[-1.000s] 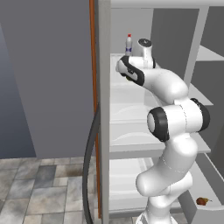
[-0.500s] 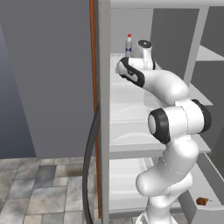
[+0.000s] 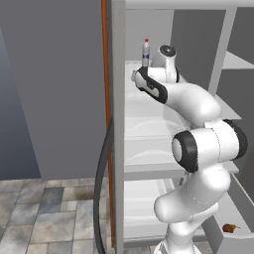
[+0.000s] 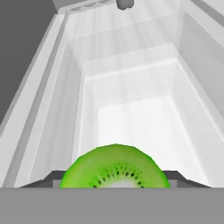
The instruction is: Take the pear and kiwi from the fridge shelf and place them in the freezer drawer to begin freezing them.
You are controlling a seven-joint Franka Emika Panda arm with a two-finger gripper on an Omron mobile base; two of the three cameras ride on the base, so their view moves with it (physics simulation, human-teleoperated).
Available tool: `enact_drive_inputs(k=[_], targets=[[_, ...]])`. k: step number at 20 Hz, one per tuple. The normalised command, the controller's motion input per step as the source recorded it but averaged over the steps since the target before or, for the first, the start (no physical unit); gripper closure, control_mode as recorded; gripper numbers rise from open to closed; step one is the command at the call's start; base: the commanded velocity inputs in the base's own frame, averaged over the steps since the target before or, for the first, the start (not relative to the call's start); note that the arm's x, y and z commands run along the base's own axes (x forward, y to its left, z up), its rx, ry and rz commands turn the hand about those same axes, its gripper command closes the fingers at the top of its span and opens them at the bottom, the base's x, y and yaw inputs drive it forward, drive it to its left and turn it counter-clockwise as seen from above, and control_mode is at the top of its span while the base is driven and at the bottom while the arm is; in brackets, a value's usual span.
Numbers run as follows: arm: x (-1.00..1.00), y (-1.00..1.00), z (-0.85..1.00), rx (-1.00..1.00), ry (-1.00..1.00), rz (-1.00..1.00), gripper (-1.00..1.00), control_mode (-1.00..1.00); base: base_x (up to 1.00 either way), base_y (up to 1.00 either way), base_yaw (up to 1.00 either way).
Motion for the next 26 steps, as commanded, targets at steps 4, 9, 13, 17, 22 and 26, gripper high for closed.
enact_drive_inputs(k=[4,9,13,17,22,26], targets=[[-0.84,-0.24,0.21,0.00,-0.20,0.00,1.00,-1.00,0.00,0.00,0.00],[-1.00,-0.25,0.10,0.00,-0.13,0.00,1.00,-1.00,0.00,0.00,0.00],[-1.00,-0.04,0.00,0.00,-0.02,0.00,1.00,-1.00,0.00,0.00,0.00],[-0.93,0.00,0.00,0.00,0.02,0.00,1.00,-1.00,0.00,0.00,0.00],[-0.67,0.00,0.00,0.00,0.14,0.00,1.00,-1.00,0.00,0.00,0.00],[-0.55,0.00,0.00,0.00,0.17,0.00,1.00,-1.00,0.00,0.00,0.00]])
